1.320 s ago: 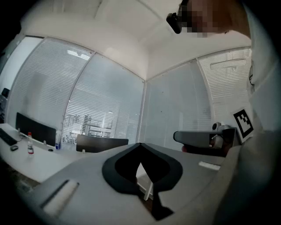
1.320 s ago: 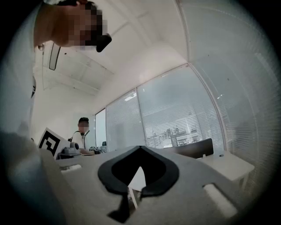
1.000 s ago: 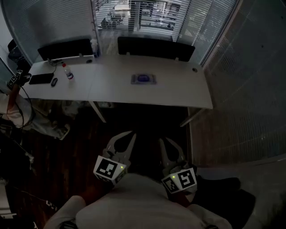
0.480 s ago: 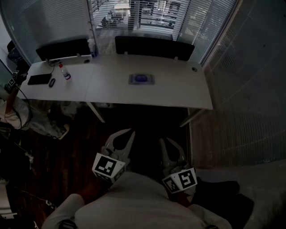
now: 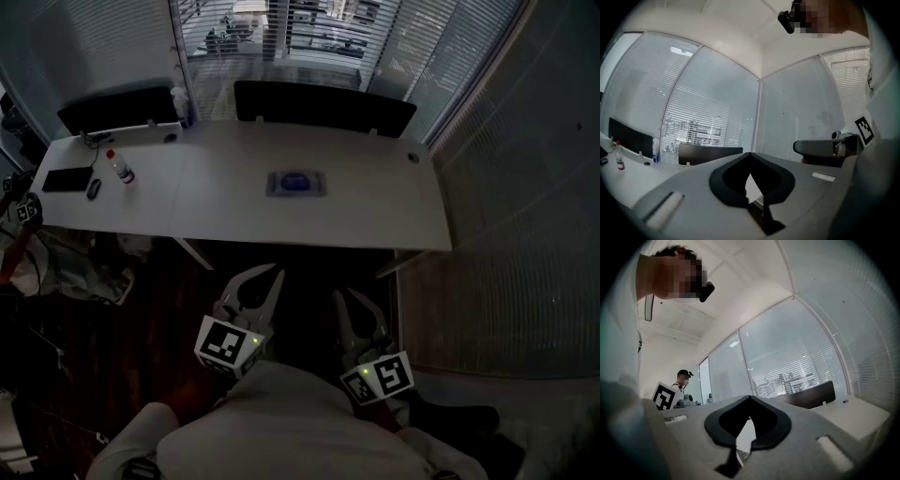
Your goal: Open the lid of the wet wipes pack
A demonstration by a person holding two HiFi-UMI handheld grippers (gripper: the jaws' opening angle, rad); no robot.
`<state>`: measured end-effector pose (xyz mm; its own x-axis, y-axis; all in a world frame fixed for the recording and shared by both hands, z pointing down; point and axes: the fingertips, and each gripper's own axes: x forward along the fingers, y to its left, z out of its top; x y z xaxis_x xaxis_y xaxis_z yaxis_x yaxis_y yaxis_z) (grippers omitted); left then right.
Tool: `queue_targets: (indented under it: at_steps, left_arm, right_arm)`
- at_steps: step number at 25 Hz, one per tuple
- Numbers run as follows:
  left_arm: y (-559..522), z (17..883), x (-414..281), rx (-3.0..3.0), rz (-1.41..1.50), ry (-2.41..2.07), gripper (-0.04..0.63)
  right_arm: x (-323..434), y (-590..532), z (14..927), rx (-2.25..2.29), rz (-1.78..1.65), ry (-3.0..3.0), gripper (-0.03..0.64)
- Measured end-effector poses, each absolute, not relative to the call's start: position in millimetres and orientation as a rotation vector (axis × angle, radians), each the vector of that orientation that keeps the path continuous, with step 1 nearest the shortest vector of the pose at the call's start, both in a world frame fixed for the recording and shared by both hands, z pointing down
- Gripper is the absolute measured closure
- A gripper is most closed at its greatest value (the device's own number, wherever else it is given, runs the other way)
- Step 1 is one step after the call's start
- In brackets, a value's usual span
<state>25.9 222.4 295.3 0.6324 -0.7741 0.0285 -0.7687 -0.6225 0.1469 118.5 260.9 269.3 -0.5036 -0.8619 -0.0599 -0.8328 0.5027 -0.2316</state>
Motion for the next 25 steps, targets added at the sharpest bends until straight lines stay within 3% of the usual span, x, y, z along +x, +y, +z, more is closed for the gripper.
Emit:
queue_targets:
  at_steps: [12, 25]
  left_arm:
    - [46.4, 304.9, -24.6, 2.657, -0.052, -1.263, 0.592]
    - [-34.3, 301.8, -35.5, 2.640, -0.047, -1.291, 0.592]
  right_arm:
    - [60.2, 74.2, 258.6, -1.484, -0.252, 2.634, 0.617]
    - [43.5, -12.5, 265.8, -1.470, -0.256, 2.669, 0.617]
